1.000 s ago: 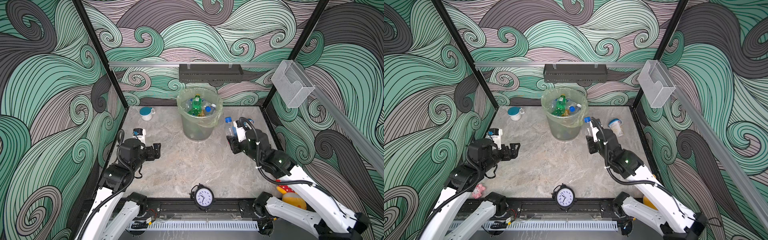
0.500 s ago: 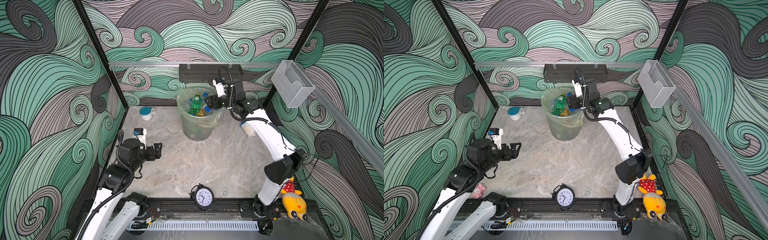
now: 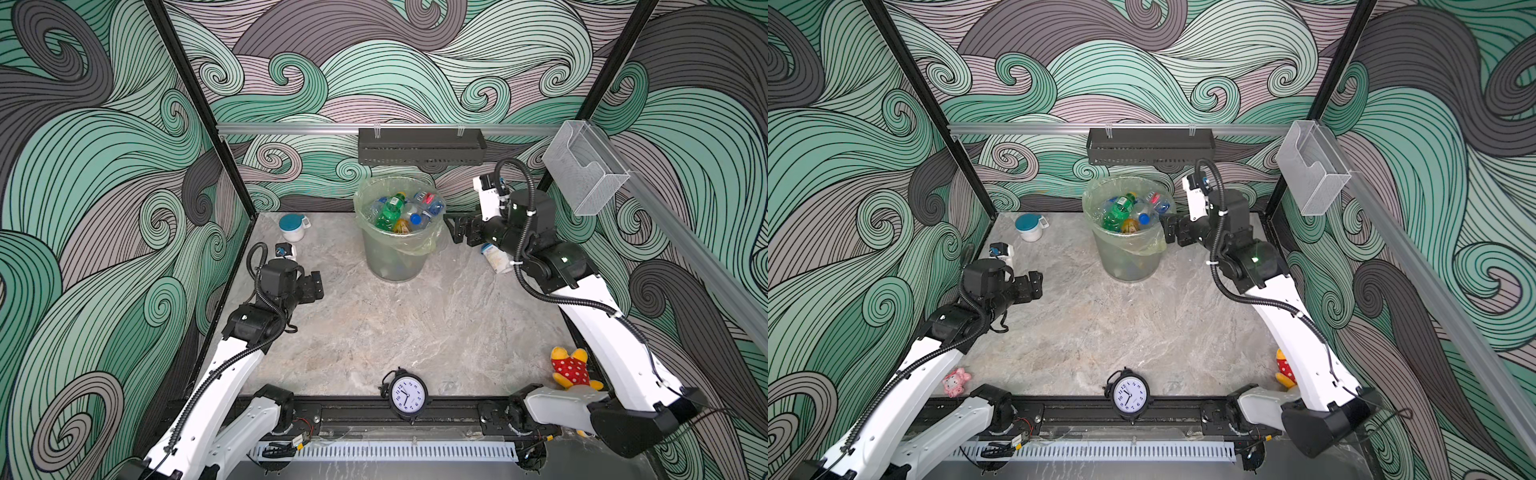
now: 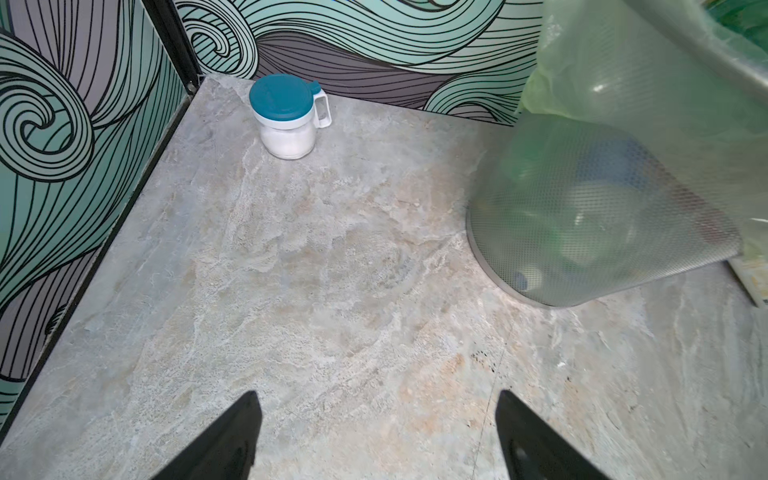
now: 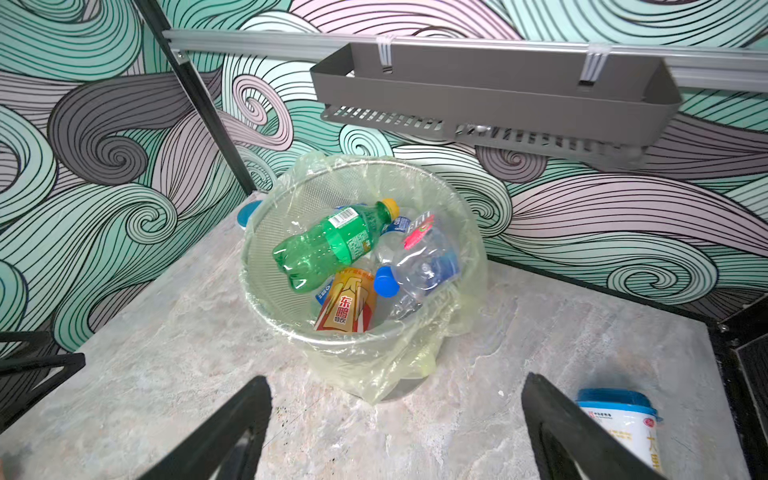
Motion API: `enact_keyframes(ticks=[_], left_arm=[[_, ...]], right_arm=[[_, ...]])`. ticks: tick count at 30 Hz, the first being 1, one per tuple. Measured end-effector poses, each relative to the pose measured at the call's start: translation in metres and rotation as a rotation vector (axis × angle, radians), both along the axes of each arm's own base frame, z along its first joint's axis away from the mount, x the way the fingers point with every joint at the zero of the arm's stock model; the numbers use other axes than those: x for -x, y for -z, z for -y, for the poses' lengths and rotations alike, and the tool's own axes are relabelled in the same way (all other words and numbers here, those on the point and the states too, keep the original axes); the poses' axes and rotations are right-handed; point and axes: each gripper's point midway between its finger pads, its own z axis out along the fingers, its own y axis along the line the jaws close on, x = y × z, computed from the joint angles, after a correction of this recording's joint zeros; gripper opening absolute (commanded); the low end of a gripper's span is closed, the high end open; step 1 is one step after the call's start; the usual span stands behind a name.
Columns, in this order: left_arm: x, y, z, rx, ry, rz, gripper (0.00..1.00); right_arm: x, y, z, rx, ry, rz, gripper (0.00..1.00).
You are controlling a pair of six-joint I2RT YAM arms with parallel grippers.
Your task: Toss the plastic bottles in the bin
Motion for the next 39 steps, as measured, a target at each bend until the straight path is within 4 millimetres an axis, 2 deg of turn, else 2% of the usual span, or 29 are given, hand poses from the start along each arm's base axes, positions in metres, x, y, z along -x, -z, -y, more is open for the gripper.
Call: enact_keyframes(ticks=[4, 8, 12, 17, 21, 25, 29, 34, 36, 39], left_arm=[[-0.013, 0.004, -0.002, -0.021, -0.026, 0.005, 0.9], [-0.024, 0.013, -0.014, -0.083, -0.08, 0.044, 0.92], [-0.029, 0.05, -0.035, -0.173, -0.154, 0.044, 0.92], [-0.035, 0.099, -0.054, -0.267, -0.2, 0.017, 0.92], [-0.047, 0.114, -0.07, -0.307, -0.261, 0.005, 0.92], [-0.059, 0.12, -0.08, -0.327, -0.292, 0.048, 0.92], [-0.062, 0.139, -0.089, -0.361, -0.296, 0.041, 0.92], [-0.076, 0.141, -0.094, -0.346, -0.291, 0.099, 0.91], [-0.083, 0.147, -0.096, -0.333, -0.286, 0.116, 0.91], [-0.082, 0.158, -0.098, -0.31, -0.268, 0.115, 0.91]], right_arm=[[0.003, 0.018, 0.019, 0.001, 0.049, -0.019, 0.94], [0.002, 0.062, 0.048, -0.016, 0.137, -0.081, 0.97], [0.003, 0.125, 0.086, -0.025, 0.253, -0.162, 0.99], [0.01, 0.19, 0.129, -0.033, 0.396, -0.213, 1.0], [0.01, 0.229, 0.162, -0.031, 0.514, -0.215, 1.0], [0.011, 0.264, 0.176, 0.006, 0.575, -0.198, 1.0], [0.009, 0.296, 0.185, 0.044, 0.599, -0.18, 1.0], [-0.001, 0.319, 0.189, 0.064, 0.605, -0.168, 1.0], [-0.006, 0.318, 0.188, 0.06, 0.602, -0.147, 1.0], [-0.018, 0.311, 0.188, 0.044, 0.596, -0.082, 1.0]])
